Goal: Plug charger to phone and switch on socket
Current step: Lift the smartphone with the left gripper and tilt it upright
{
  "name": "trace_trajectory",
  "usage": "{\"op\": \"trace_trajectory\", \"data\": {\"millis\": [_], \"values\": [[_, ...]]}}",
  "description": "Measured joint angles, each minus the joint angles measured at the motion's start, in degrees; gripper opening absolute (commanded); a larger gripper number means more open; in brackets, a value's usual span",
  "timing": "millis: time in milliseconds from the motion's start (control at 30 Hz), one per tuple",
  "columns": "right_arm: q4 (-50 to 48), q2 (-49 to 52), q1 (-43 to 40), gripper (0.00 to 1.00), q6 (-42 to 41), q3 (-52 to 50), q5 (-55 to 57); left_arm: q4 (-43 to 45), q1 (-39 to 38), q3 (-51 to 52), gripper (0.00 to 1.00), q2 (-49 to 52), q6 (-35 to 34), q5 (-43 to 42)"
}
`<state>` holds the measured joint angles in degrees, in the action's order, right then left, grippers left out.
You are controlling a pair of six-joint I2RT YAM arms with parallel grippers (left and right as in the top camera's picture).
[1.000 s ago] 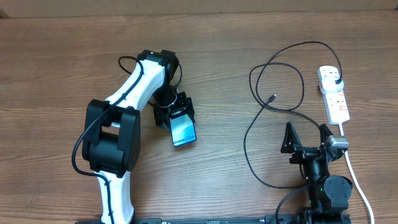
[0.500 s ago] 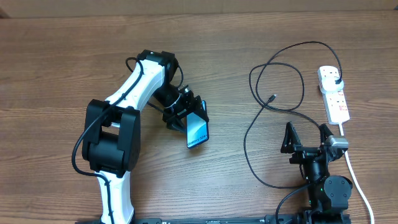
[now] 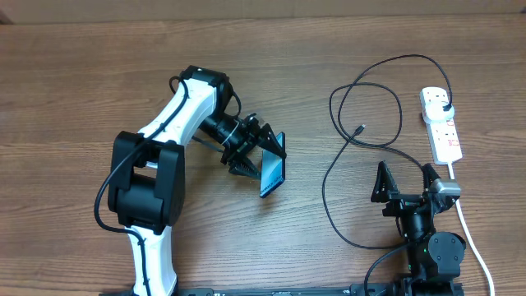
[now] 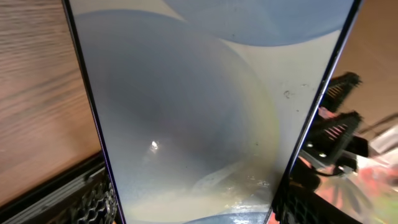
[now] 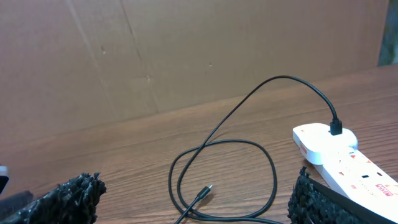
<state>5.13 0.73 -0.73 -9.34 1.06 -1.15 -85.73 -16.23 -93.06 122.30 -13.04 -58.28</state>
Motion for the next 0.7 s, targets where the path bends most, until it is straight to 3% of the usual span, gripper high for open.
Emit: {"op": "trace_trajectory", "data": {"millis": [700], "values": [[0.00,0.00,0.00,1.00,0.00,0.00,0.00,-2.16,0.94,0.00,0.67,0.00,1.29,-3.04]]}}
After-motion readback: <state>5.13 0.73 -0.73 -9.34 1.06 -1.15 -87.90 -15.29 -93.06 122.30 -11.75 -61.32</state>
